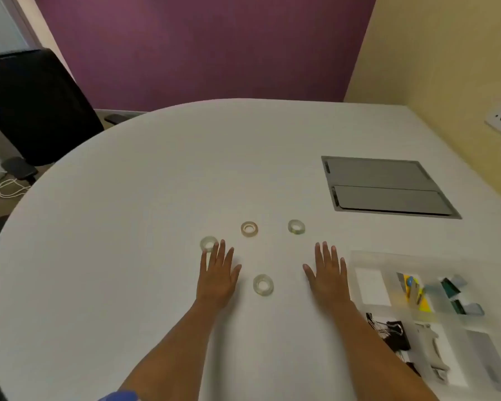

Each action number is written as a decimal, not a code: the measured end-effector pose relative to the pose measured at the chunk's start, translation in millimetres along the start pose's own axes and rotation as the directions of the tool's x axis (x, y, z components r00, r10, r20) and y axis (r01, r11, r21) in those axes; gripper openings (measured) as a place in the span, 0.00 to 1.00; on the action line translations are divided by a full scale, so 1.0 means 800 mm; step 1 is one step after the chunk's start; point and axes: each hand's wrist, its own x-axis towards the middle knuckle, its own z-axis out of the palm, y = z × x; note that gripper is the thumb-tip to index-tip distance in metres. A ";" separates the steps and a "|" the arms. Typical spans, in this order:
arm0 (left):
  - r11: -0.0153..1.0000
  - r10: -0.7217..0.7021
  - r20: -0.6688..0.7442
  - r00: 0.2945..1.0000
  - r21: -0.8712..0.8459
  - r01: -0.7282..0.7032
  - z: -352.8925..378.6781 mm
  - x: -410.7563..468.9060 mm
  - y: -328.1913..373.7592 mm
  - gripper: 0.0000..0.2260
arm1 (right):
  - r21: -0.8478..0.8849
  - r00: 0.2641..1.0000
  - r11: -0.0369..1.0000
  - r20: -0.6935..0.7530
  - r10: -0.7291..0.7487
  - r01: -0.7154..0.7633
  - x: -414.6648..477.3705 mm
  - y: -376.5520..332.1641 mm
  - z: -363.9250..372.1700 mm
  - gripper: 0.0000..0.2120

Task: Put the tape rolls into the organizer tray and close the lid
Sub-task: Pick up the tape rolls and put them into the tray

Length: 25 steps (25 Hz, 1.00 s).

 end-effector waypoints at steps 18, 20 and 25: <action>0.994 -0.035 0.151 0.988 -0.097 0.050 0.052 0.000 -0.004 0.24 | 0.080 0.999 0.996 0.036 0.040 -0.043 0.004 0.001 0.047 0.25; 0.993 -0.019 0.141 0.990 -0.115 0.036 0.054 0.008 -0.001 0.24 | 0.077 0.999 0.996 0.033 0.030 -0.032 0.015 -0.003 0.044 0.25; 0.992 0.012 0.102 0.995 -0.123 0.001 0.063 0.029 0.008 0.24 | 0.116 1.000 0.993 0.007 0.003 -0.004 0.058 -0.014 0.034 0.26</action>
